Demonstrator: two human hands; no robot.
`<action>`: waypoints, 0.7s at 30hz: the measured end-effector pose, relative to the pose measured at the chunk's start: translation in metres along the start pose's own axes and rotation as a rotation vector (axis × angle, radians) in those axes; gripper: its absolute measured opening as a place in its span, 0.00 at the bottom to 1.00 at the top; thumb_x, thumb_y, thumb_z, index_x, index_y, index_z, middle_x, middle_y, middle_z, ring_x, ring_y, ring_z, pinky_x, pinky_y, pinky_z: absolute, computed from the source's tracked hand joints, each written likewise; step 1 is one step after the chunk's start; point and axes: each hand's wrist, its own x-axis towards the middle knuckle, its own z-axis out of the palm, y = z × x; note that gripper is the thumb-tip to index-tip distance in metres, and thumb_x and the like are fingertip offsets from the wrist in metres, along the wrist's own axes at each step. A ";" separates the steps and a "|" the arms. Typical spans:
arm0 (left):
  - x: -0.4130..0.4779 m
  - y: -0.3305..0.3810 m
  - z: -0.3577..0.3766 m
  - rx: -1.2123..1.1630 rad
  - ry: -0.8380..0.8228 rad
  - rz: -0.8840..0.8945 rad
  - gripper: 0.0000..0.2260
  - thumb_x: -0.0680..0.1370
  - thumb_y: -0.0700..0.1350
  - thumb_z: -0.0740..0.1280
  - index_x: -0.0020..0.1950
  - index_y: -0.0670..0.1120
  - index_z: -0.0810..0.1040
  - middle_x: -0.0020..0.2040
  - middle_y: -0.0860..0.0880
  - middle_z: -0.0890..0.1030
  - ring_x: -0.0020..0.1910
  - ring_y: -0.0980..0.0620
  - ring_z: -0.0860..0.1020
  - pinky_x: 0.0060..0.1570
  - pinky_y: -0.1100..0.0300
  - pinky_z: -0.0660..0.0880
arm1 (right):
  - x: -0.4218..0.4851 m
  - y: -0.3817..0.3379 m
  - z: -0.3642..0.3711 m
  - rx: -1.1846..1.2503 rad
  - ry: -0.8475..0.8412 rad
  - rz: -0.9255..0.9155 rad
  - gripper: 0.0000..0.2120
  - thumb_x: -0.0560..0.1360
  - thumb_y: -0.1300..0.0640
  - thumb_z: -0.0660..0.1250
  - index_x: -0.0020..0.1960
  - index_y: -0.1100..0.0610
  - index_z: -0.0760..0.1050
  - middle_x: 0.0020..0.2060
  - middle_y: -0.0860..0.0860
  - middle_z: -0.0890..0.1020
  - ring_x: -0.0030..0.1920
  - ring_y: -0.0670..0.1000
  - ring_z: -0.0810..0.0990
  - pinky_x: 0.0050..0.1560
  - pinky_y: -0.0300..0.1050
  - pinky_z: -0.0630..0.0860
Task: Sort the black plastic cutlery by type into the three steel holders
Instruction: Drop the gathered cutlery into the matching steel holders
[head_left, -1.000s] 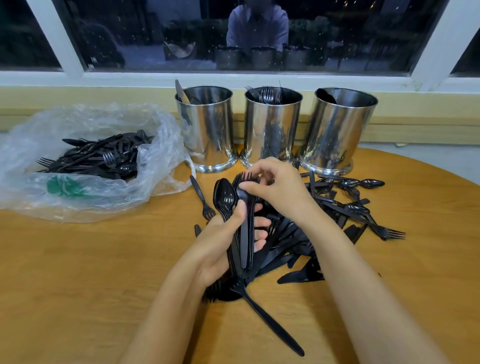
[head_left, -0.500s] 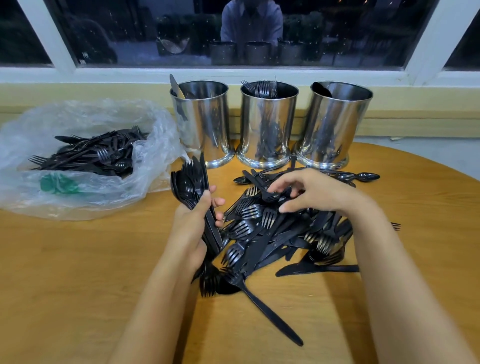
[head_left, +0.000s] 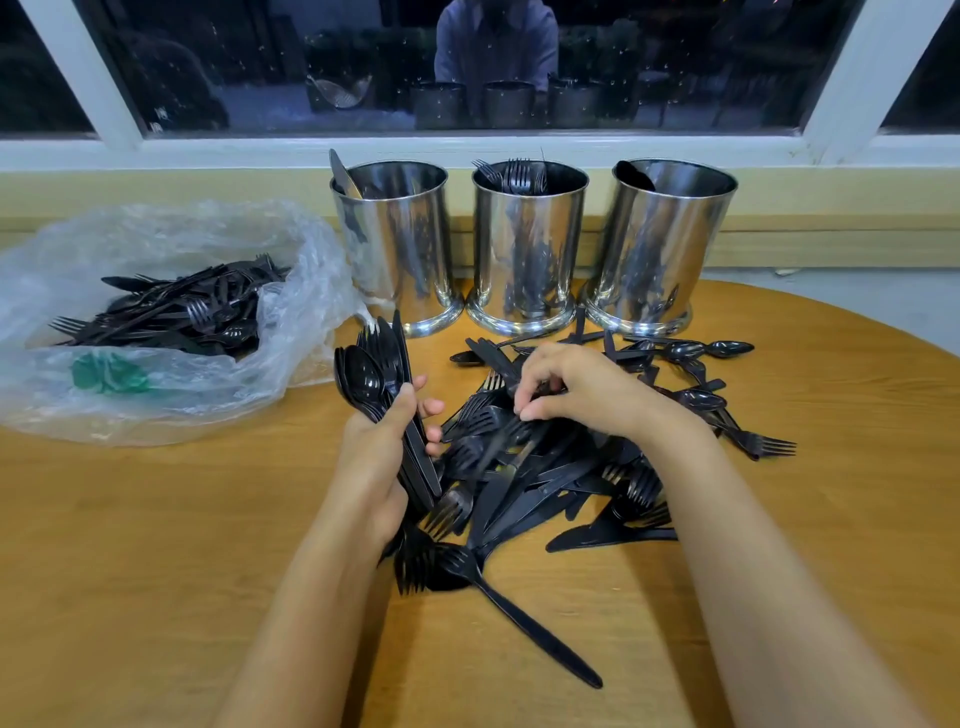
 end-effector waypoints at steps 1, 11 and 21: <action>0.000 0.000 0.000 0.001 0.001 0.002 0.09 0.84 0.44 0.59 0.59 0.44 0.77 0.37 0.49 0.79 0.29 0.55 0.71 0.27 0.64 0.71 | 0.000 0.000 -0.001 0.032 0.043 -0.022 0.04 0.73 0.59 0.73 0.43 0.51 0.82 0.49 0.48 0.78 0.47 0.45 0.74 0.48 0.35 0.67; 0.001 0.000 -0.001 -0.003 -0.006 -0.009 0.09 0.83 0.44 0.59 0.57 0.44 0.77 0.36 0.49 0.80 0.30 0.54 0.72 0.28 0.64 0.72 | -0.003 -0.023 -0.008 0.709 0.509 -0.152 0.07 0.78 0.62 0.66 0.54 0.56 0.72 0.36 0.45 0.76 0.33 0.42 0.71 0.36 0.35 0.71; -0.002 0.002 -0.001 -0.050 -0.055 -0.047 0.08 0.83 0.44 0.60 0.57 0.44 0.77 0.37 0.48 0.79 0.29 0.55 0.71 0.26 0.65 0.71 | -0.003 -0.037 -0.008 0.574 0.643 -0.084 0.09 0.84 0.62 0.51 0.56 0.54 0.68 0.42 0.53 0.72 0.32 0.45 0.68 0.34 0.36 0.69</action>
